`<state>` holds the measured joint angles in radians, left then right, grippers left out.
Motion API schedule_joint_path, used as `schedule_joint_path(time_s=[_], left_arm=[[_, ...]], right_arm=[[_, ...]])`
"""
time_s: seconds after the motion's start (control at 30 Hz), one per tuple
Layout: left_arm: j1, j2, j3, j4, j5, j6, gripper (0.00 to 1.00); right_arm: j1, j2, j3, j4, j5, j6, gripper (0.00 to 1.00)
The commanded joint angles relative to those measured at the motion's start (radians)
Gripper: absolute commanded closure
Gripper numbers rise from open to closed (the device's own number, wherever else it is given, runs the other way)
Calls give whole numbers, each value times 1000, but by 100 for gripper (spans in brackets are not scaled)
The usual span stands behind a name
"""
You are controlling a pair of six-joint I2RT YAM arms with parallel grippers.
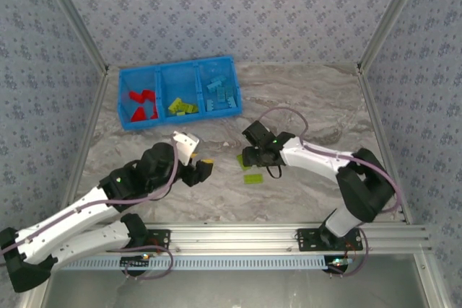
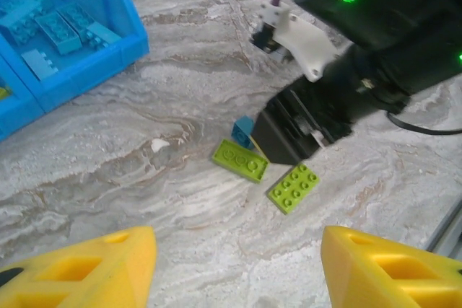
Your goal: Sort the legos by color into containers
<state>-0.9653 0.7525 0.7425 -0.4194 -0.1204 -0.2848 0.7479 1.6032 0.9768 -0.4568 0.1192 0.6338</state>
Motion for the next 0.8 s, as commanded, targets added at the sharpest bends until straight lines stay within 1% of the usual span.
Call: schedule_joint_path(time_s=[0.0,0.07,0.1,0.33,0.43,0.57,0.67,0.73,0.77], left_arm=[[-9,-40,-41,-16,8,-69,36],[-9,-59,-62,-20,0,-87,35],[-9,-70,-73,-24,-6,-92,35],[-9,-137,-118,-32,6,-100,33],[-9,-155,-124,-36,0,-105,31],[-9,-171,-118,-38,-10,-113,28],[-9,-178,-105,-42,-39,-134,17],[-9,-178,-96,-56,-92,-166,8],[-9,-179,-92,-72,-139,-195,3]], right_arm=[[-27,76,58,58,7,4,44],[-28,113,77,74,-6,4,50],[-28,131,88,73,-10,-21,53],[-26,184,104,77,-14,-25,67],[-22,163,100,75,-11,-24,71],[8,63,102,62,45,-50,76],[43,-31,121,49,105,-85,78],[57,-72,142,81,98,-115,78],[59,-76,158,109,77,-133,78]])
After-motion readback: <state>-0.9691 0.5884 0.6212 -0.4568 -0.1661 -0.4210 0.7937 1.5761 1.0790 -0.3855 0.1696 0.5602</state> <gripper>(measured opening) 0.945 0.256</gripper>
